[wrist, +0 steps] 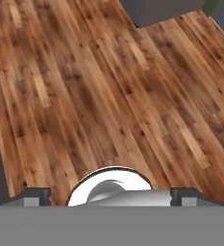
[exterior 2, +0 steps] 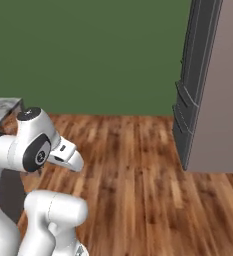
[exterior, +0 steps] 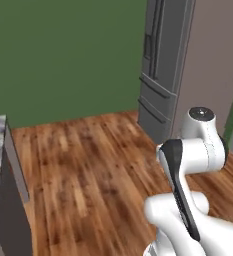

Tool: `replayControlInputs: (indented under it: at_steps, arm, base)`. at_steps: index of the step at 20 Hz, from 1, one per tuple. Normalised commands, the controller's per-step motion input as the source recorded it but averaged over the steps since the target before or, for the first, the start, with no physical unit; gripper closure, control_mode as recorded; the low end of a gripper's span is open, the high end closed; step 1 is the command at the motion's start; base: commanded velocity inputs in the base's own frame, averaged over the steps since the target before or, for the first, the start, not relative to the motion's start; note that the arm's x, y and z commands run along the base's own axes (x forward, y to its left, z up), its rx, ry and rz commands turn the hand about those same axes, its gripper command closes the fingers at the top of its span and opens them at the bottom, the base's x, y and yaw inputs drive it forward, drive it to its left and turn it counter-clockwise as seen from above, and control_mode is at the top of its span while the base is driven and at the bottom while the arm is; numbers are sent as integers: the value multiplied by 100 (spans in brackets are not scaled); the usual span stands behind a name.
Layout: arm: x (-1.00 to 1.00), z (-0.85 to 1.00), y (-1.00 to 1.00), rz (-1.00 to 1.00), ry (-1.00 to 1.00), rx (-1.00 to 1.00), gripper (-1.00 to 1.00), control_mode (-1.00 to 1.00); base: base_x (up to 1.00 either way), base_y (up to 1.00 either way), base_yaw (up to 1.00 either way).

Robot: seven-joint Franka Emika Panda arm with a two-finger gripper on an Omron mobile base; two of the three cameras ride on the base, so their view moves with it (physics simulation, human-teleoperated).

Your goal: Place one of the steaks on the plate and the other in the bowl. Then place the bowl in the fridge.

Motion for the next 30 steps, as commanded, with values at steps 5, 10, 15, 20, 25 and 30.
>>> replayControlInputs:
  at_steps: [5, 10, 15, 20, 25, 30]
  arm:
    - [0, 0, 0, 0, 0, 0, -100, 100]
    - [0, 0, 0, 0, 0, 0, -100, 100]
    - [0, 0, 0, 0, 0, 0, -100, 100]
    - [0, 0, 0, 0, 0, 0, -100, 100]
    - [0, 0, 0, 0, 0, 0, -100, 100]
    - [0, 0, 0, 0, 0, 0, -100, 100]
  base:
    - [100, -11, 8]
    - [100, 0, 23]
    - [100, -4, 14]
    - [100, 10, -7]
    - [100, 51, -28]
    - [100, 84, -23]
